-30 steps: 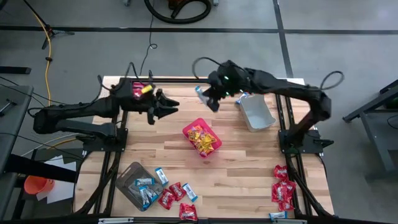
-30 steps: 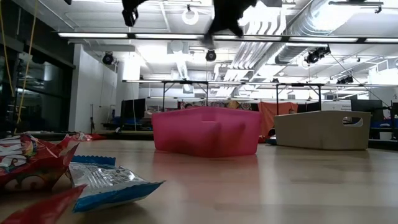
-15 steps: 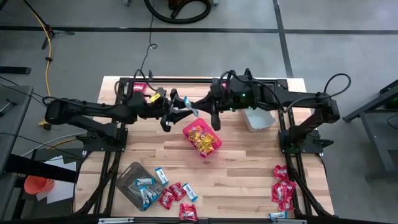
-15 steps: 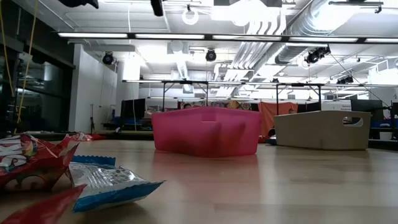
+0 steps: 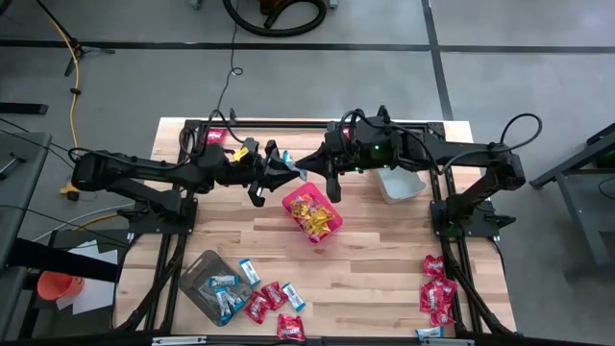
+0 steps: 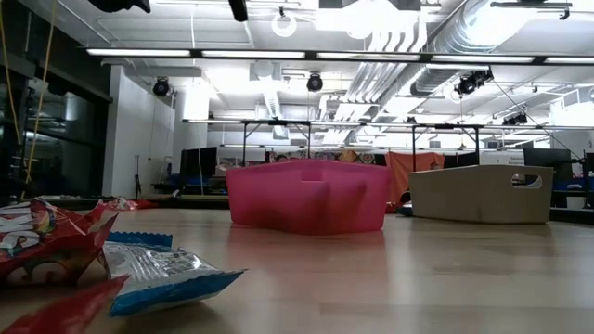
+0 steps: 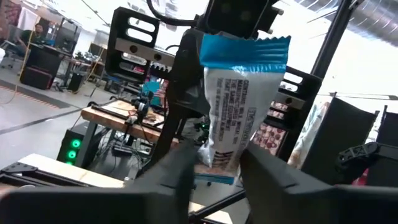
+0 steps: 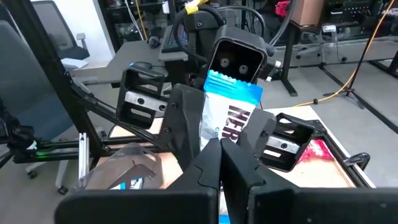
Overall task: Sort candy
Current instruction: Put the blue candy into the black bin
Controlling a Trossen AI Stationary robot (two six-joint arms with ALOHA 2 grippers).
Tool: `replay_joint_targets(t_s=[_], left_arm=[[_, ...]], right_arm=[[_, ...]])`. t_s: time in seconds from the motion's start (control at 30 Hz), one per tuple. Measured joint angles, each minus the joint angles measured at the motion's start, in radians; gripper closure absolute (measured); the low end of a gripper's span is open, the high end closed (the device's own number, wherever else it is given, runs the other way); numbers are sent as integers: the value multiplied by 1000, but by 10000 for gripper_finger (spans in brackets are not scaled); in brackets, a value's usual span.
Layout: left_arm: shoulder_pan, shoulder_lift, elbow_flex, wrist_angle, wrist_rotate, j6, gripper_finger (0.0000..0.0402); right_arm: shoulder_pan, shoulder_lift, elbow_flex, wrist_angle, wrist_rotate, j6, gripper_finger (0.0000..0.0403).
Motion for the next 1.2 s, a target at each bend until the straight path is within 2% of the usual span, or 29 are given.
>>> replay_joint_targets(t_s=[0.07,0.13,0.27,0.4,0.57,0.73,0.87,0.97,1.2], left_arm=[[1,-1,0,1,18,14,364],[6,-3,0,0,28,14,387],[18,-8,0,-19,30,15,385],[37,-38,0,-99,47,14,396],[48,-140,0,-374,47,14,398],[-6,-292,0,-804,82,-110,400],[-169,-366,1,-1135,85,-336,400],[-351,-366,0,-1274,71,-546,401],[-781,-226,0,-1265,-5,-1035,401]], right_arm=[[0,0,0,0,-1,-15,402],[0,0,0,1,-1,-27,395],[0,0,0,6,5,-26,347],[2,-19,0,5,115,-29,260],[-4,-75,0,-20,240,-105,166],[-23,-128,0,-85,294,-113,140],[-46,-142,0,-160,315,-113,139],[-63,-142,0,-202,315,-112,139],[-97,-134,0,-260,313,-112,139]])
